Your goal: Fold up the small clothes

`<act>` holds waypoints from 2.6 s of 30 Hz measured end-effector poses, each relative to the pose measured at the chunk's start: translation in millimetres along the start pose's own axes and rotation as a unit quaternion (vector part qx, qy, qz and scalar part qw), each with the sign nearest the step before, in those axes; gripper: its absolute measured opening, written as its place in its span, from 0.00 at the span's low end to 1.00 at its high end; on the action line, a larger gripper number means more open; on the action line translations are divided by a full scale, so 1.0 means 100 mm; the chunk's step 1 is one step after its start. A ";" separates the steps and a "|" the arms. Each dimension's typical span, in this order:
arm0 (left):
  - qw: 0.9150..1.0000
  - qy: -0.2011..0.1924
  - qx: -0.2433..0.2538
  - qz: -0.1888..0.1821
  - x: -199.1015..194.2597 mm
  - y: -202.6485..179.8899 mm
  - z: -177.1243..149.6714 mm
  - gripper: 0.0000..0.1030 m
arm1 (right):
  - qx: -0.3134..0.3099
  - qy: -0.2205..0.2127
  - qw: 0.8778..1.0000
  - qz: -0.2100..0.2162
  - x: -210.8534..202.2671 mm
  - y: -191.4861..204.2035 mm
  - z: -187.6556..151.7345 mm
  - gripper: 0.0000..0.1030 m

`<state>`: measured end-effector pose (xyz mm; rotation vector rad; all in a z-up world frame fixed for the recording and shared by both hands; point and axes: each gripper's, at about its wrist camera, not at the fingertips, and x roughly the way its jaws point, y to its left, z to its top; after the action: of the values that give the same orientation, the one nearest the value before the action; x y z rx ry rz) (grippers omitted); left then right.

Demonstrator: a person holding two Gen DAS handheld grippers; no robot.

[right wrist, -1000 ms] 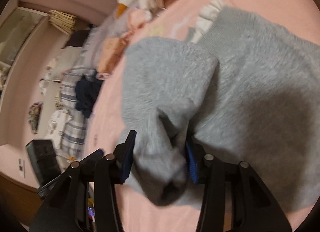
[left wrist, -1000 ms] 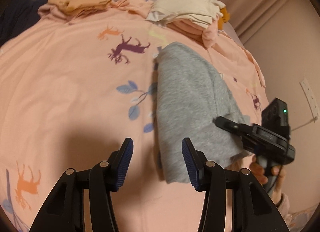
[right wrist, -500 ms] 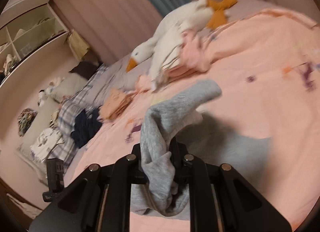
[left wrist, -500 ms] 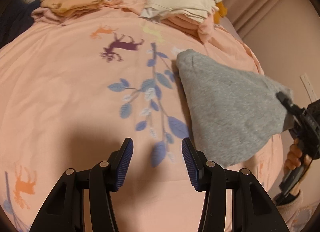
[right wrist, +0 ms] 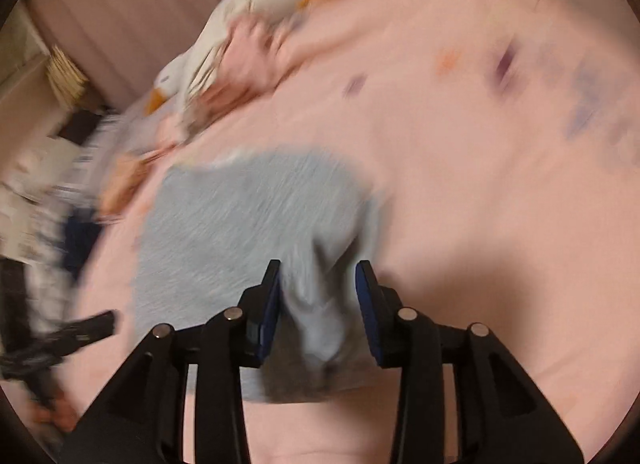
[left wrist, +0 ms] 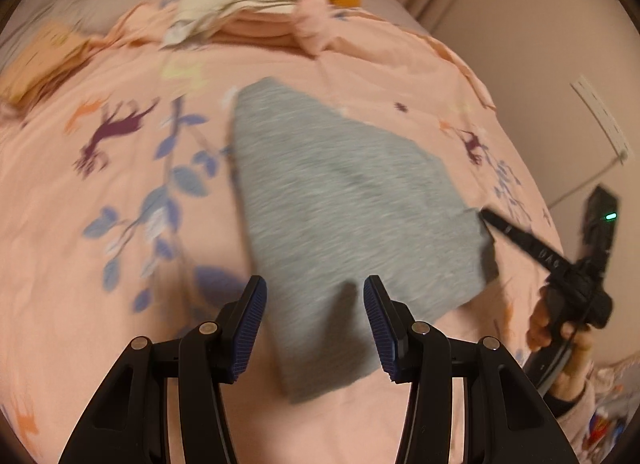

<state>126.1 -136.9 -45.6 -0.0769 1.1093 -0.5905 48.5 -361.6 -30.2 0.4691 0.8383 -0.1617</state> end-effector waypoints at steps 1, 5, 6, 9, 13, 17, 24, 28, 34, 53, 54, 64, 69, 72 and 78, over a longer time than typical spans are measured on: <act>1.000 0.000 0.004 -0.007 0.04 -0.05 0.02 0.47 | -0.015 -0.025 0.999 -0.016 -0.09 0.05 0.04 0.37; 1.000 -0.004 0.024 -0.019 0.16 -0.23 0.07 0.47 | -0.069 -0.042 0.996 0.044 -0.14 0.25 0.23 0.34; 0.999 -0.004 0.034 -0.015 0.20 -0.26 0.07 0.47 | -0.077 -0.031 0.995 0.055 -0.06 0.30 0.26 0.31; 0.999 0.000 0.044 -0.013 0.28 -0.27 0.05 0.47 | -0.077 0.010 0.995 0.067 0.37 0.38 0.38 0.26; 0.998 0.019 0.054 -0.010 0.44 -0.25 0.03 0.47 | -0.016 0.087 0.995 0.053 0.97 0.28 0.42 0.26; 0.998 0.021 0.048 -0.016 0.48 -0.22 0.05 0.47 | -0.011 0.104 0.993 0.048 1.03 0.31 0.37 0.26; 0.999 0.019 0.030 -0.032 0.45 -0.16 0.05 0.47 | -0.059 0.045 0.994 0.079 0.37 0.35 0.20 0.29; 0.999 0.017 0.029 -0.034 0.44 -0.16 0.03 0.47 | -0.103 0.037 0.992 0.068 0.10 0.36 -0.10 0.28; 0.999 0.010 0.025 -0.036 0.45 -0.15 0.03 0.47 | -0.135 0.040 0.990 0.025 0.19 0.31 -0.49 0.27; 0.989 0.004 -0.128 -0.078 0.06 0.69 -0.32 0.70 | 0.132 0.034 0.976 0.170 -0.34 -0.51 -0.63 0.68; 0.986 0.009 -0.137 -0.094 0.09 0.72 -0.32 0.70 | 0.151 0.039 0.971 0.181 -0.30 -0.56 -0.64 0.73; 0.976 0.036 -0.164 -0.141 0.42 0.67 -0.15 0.70 | 0.185 0.084 0.961 0.188 0.11 -0.55 -0.52 0.75; 0.976 0.037 -0.159 -0.143 0.55 0.63 -0.03 0.70 | 0.172 0.100 0.961 0.193 0.28 -0.48 -0.40 0.75; 0.976 0.039 -0.156 -0.145 0.62 0.59 0.03 0.70 | 0.166 0.110 0.960 0.196 0.39 -0.46 -0.34 0.75; 0.977 0.037 -0.150 -0.145 0.75 0.56 0.17 0.73 | 0.145 0.120 0.961 0.201 0.55 -0.38 -0.20 0.75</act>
<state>187.1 -129.7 -118.2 -0.4892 1.2645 -0.6846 59.0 -383.4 -95.5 0.9398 0.9429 0.1546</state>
